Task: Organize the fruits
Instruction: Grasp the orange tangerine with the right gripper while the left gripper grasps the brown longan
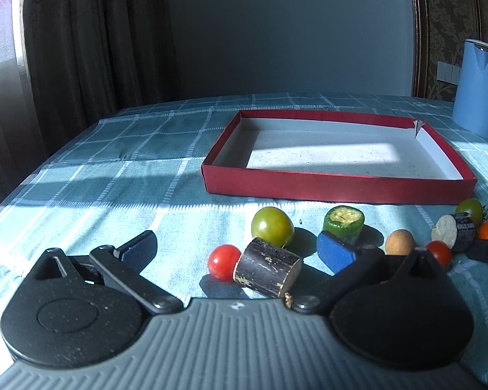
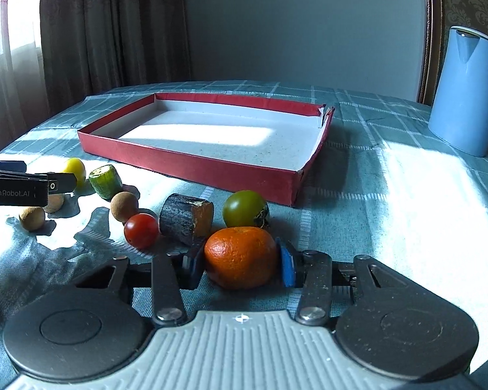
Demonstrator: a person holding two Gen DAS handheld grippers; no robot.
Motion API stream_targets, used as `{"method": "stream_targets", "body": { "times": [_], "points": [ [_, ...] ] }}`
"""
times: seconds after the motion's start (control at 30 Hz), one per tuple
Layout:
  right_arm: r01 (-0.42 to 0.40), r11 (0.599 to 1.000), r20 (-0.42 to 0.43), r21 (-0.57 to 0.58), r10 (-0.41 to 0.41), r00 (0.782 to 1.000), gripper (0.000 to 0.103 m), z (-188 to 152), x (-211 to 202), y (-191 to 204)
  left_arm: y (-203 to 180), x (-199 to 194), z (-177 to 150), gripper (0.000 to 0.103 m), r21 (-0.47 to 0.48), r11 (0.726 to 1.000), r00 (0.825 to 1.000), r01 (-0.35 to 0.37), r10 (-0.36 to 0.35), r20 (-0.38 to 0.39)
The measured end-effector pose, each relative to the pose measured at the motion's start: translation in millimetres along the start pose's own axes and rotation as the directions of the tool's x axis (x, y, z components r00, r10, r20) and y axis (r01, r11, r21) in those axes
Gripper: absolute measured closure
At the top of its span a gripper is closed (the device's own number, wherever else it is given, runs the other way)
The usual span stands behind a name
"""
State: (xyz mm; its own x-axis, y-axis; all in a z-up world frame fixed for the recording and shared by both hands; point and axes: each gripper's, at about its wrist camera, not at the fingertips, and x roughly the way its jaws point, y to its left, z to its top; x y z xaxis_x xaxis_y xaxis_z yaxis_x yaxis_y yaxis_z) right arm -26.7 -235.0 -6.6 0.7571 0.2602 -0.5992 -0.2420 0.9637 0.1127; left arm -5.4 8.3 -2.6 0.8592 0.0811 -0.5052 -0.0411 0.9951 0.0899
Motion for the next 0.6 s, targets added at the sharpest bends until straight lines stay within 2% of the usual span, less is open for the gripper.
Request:
{"method": "stream_targets", "body": {
  "times": [0.1, 0.27, 0.37, 0.6],
  "points": [
    [-0.033, 0.998, 0.007, 0.045, 0.032, 0.999, 0.06, 0, -1, -8, 13, -13, -10, 0.0, -0.002, 1.0, 1.0, 0.008, -0.008, 0.031],
    [-0.043, 0.997, 0.006, 0.059, 0.042, 0.999, 0.06, 1, -1, -10, 30, -29, -21, 0.0, -0.076, 0.996, 0.999, 0.049, -0.048, 0.012],
    [-0.047, 0.997, 0.008, 0.066, 0.047, 0.999, 0.06, 0, -1, -11, 26, -35, -23, 0.0, -0.077, 0.996, 0.999, 0.041, -0.04, 0.021],
    [-0.044, 0.997, 0.009, 0.061, 0.043, 0.999, 0.06, 0, -1, -11, 10, -43, -24, 0.0, -0.059, 0.995, 0.997, 0.081, -0.08, 0.009]
  ]
}}
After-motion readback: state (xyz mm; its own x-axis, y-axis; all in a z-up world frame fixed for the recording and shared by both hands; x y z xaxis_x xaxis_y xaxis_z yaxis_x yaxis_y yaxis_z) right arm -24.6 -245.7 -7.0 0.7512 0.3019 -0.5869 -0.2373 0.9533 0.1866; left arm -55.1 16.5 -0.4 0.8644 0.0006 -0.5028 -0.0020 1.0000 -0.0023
